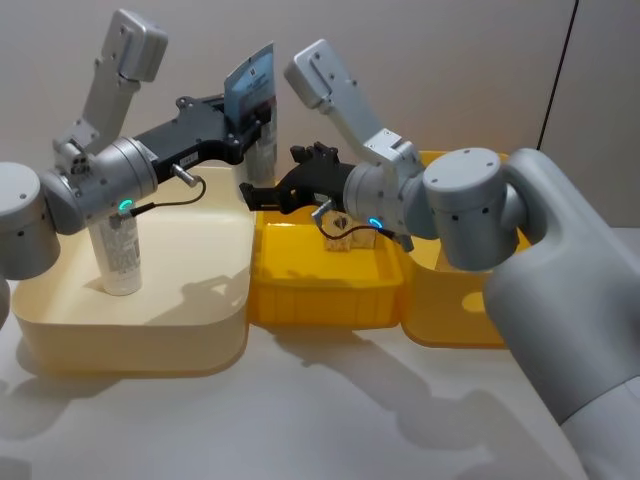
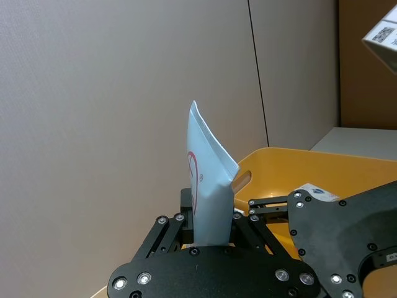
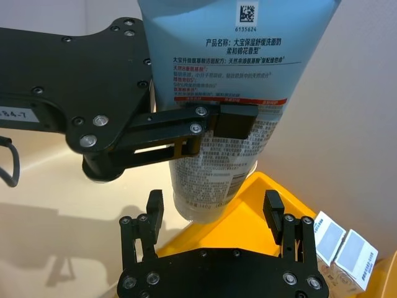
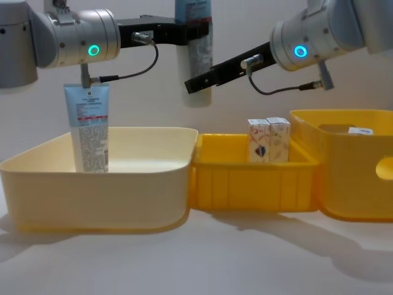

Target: Bimanual collaborative sorting of washing and personal care products

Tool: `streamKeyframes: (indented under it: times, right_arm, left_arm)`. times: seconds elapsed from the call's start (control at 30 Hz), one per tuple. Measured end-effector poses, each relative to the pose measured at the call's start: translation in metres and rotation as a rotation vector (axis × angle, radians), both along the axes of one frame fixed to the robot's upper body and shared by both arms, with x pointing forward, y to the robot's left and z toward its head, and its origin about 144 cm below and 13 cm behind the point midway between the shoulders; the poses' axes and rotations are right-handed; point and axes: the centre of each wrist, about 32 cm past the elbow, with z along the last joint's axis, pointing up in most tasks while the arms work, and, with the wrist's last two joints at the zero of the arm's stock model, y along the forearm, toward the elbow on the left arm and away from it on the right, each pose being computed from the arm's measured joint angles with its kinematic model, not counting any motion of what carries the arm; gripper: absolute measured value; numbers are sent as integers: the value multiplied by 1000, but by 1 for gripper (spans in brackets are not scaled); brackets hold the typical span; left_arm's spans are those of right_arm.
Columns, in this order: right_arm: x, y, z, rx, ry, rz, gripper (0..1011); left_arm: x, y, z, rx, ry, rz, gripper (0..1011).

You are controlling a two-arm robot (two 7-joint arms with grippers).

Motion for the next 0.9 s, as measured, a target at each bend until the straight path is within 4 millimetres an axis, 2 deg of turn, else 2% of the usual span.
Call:
streamKeyframes:
  times: [0.9]
  right_arm:
    - [26,27,-12,19,12,19,1001]
  left_arm:
    - [-1,3,-5,-10,7,14,239]
